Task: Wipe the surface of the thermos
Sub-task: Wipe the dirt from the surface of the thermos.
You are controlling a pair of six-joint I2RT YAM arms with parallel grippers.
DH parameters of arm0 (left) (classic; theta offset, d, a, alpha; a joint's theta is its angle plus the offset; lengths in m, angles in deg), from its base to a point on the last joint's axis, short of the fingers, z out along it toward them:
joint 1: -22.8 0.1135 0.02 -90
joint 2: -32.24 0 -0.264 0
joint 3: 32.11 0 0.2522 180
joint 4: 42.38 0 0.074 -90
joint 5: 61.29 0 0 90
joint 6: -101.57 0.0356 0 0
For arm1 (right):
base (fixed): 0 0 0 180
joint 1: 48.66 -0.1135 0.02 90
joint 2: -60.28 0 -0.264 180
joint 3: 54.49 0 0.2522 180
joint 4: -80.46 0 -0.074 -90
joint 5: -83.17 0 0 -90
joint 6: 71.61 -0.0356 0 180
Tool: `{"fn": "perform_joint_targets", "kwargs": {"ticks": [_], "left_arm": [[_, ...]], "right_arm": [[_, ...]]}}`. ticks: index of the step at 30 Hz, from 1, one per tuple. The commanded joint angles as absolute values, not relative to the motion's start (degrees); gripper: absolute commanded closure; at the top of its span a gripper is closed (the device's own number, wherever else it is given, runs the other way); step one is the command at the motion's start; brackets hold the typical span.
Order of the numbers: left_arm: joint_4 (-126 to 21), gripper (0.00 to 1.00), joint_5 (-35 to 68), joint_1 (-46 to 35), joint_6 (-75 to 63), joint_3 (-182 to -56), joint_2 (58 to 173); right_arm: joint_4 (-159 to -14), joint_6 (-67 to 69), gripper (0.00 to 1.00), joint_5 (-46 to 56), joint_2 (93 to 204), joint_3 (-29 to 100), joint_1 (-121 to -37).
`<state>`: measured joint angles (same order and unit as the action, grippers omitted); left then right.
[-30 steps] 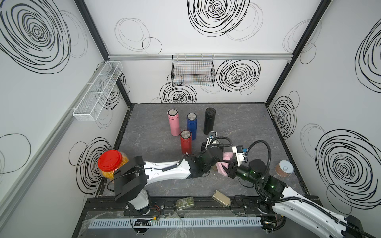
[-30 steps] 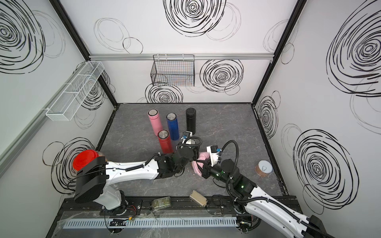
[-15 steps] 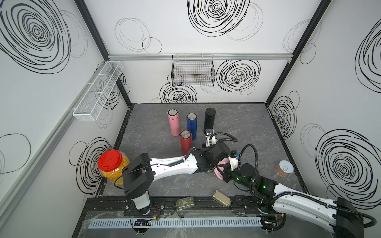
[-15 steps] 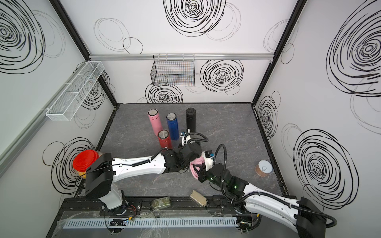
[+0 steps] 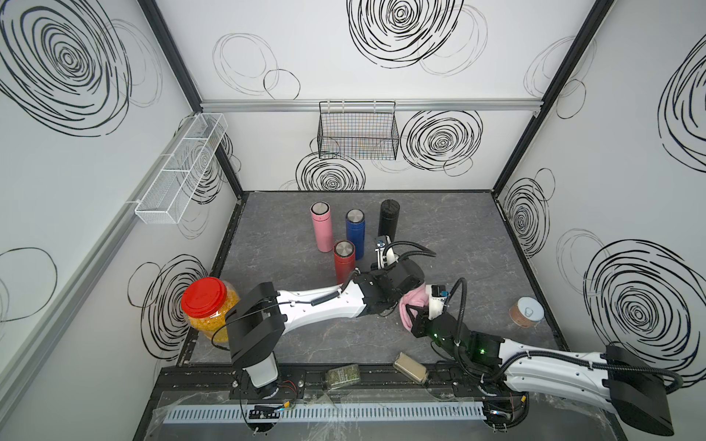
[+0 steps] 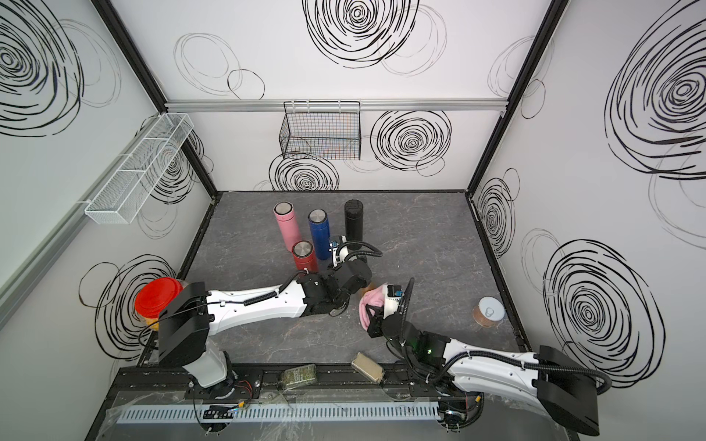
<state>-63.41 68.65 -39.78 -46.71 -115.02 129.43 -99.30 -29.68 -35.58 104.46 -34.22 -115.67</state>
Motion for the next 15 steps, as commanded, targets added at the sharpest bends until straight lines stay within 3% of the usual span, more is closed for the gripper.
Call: {"fn": "perform_joint_targets", "kwargs": {"ticks": [1,7,12,15], "left_arm": [[-62.2,1.0,69.8,-39.2,-49.0,-114.9,127.6],[-61.7,1.0,68.4,-39.2,-49.9,-116.0,128.6],[-61.0,1.0,67.9,-39.6,-49.6,-116.4,128.6],[-60.9,1.0,67.9,-39.6,-48.9,-116.2,128.2]], "right_arm": [[-89.2,-36.0,1.0,-44.8,98.5,-33.3,-117.0],[-105.1,-23.1,1.0,-41.3,101.4,-30.2,-117.4],[-122.8,-17.8,1.0,-36.3,117.3,-26.9,-117.2],[-124.7,-20.7,1.0,-36.0,126.5,-25.2,-117.2]]}}
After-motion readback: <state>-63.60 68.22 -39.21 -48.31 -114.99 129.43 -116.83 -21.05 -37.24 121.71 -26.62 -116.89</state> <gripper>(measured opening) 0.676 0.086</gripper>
